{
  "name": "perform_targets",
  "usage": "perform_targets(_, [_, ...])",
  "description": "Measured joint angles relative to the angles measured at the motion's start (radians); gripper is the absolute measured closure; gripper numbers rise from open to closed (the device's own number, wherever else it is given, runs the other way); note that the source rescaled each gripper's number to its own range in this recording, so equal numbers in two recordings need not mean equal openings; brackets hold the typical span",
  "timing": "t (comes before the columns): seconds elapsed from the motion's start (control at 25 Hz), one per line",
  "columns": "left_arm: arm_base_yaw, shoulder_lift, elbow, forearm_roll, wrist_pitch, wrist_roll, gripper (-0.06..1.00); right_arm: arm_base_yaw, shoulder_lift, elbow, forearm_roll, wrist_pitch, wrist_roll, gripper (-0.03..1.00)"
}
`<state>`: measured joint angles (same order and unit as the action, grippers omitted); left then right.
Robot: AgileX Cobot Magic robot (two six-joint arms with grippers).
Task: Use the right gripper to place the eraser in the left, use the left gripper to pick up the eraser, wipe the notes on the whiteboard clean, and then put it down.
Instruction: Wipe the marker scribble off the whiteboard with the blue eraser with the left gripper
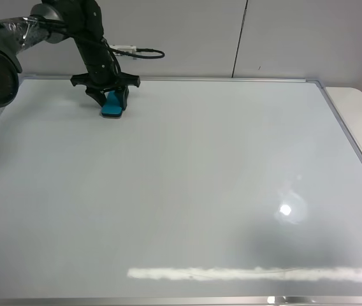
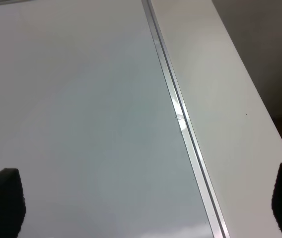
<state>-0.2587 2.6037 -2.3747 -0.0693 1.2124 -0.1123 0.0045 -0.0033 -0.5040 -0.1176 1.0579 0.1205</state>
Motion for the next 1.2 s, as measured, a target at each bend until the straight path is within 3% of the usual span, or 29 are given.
perform_targets(0.2, [-0.090, 0.003, 0.000, -0.038, -0.003, 0.002, 0.91, 0.000, 0.000, 0.000, 0.000, 0.000, 0.000, -0.03])
perform_targets(0.32, [-0.099, 0.005, 0.000, -0.034, -0.036, 0.008, 0.91, 0.000, 0.000, 0.000, 0.000, 0.000, 0.000, -0.03])
perform_targets(0.64, [-0.010, 0.005, 0.000, 0.091, -0.072, 0.027, 0.91, 0.000, 0.000, 0.000, 0.000, 0.000, 0.000, -0.03])
perform_targets(0.68, [0.033, 0.004, -0.001, 0.137, -0.078, 0.027, 0.91, 0.000, 0.000, 0.000, 0.000, 0.000, 0.000, -0.03])
perform_targets(0.8, [0.095, 0.002, -0.001, 0.177, -0.077, 0.027, 0.91, 0.000, 0.000, 0.000, 0.000, 0.000, 0.000, -0.03])
perform_targets(1.2, [0.118, -0.013, -0.001, 0.167, -0.015, 0.027, 0.91, 0.000, 0.000, 0.000, 0.000, 0.000, 0.000, -0.03])
